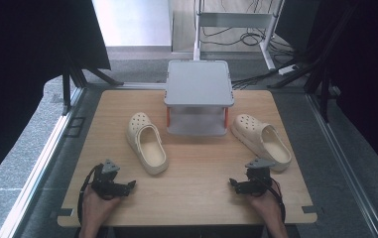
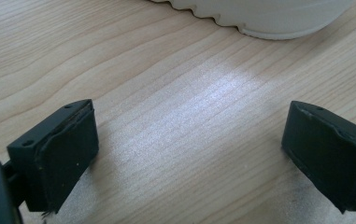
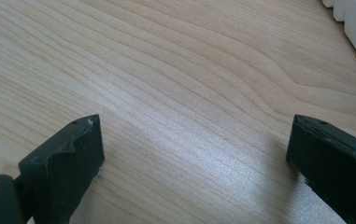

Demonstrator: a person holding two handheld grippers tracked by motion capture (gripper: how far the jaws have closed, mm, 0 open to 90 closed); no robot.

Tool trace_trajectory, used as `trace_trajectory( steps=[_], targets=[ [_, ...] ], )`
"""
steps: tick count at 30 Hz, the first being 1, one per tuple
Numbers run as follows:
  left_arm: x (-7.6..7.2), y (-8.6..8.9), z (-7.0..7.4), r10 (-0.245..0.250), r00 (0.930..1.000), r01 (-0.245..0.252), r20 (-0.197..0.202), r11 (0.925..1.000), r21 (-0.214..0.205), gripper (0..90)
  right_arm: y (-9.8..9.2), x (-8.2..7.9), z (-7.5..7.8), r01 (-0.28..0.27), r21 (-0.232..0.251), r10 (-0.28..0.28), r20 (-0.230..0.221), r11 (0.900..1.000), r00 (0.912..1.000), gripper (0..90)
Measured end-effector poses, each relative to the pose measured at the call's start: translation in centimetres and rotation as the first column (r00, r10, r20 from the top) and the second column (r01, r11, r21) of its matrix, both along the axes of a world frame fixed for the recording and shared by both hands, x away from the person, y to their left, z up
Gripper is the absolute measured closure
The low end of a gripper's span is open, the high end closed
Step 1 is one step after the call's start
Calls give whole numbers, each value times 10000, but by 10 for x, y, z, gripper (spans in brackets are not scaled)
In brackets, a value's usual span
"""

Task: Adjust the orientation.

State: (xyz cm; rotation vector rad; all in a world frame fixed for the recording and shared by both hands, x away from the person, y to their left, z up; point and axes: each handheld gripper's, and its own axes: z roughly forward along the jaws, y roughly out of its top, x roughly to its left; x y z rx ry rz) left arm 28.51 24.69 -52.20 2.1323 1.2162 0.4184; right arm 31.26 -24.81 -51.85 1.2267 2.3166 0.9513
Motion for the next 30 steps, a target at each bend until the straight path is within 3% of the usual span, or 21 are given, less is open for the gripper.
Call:
trace_trajectory(
  steps=[23, 30],
  targets=[
    [1, -3, 0, 147, 9999, -147, -42, 9999, 39, 17, 0, 0, 0, -336, -36, 336, -116, 9994, 9994, 0],
    [0, -4, 0, 240, 9997, -239, -70, 9997, 43, 10, -1, 0, 4, -390, 36, 391, -237, 9992, 9990, 58]
  ],
)
